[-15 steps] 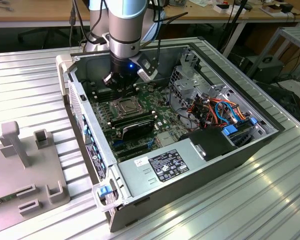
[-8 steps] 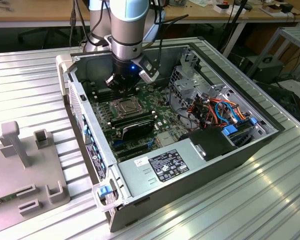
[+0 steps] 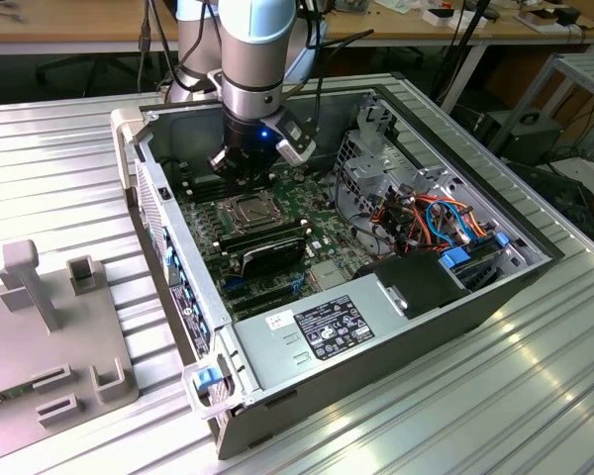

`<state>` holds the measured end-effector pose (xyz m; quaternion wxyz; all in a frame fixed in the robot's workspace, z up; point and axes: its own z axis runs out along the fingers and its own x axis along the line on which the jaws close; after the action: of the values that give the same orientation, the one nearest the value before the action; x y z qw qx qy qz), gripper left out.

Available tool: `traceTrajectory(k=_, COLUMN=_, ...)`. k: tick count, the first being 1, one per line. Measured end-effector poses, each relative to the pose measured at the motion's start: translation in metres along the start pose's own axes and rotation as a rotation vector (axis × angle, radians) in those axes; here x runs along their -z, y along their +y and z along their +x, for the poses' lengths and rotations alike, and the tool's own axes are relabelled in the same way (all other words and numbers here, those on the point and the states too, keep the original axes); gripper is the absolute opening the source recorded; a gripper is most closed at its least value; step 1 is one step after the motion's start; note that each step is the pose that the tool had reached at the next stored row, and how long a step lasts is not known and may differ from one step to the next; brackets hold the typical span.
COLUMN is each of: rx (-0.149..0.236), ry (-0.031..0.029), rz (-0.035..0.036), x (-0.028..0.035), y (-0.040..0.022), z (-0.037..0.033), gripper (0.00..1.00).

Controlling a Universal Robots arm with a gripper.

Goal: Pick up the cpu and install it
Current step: 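Install the first cpu locking lever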

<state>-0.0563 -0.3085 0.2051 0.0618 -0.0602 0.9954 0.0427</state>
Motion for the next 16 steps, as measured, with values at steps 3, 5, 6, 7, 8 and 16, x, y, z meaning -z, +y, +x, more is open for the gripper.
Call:
traceTrajectory(k=3, rx=0.0, ry=0.0001, rz=0.0001, x=-0.0013, y=-0.0003, z=-0.0014, gripper=0.11)
traceTrajectory(k=5, rx=0.0, ry=0.0002, rz=0.0002, x=-0.0021, y=-0.0005, z=-0.0027, gripper=0.11)
traceTrajectory(k=6, rx=0.0, ry=0.0002, rz=0.0002, x=-0.0023, y=-0.0006, z=-0.003, gripper=0.11)
traceTrajectory(k=7, rx=0.0, ry=0.0, rz=0.0003, x=-0.0025, y=-0.0006, z=-0.0031, gripper=0.11)
traceTrajectory(k=8, rx=0.0, ry=0.0001, rz=0.0002, x=-0.0025, y=-0.0006, z=-0.0031, gripper=0.11)
traceTrajectory(k=16, rx=-0.001, ry=0.001, rz=0.0001, x=-0.0031, y=-0.0011, z=-0.0068, gripper=0.11)
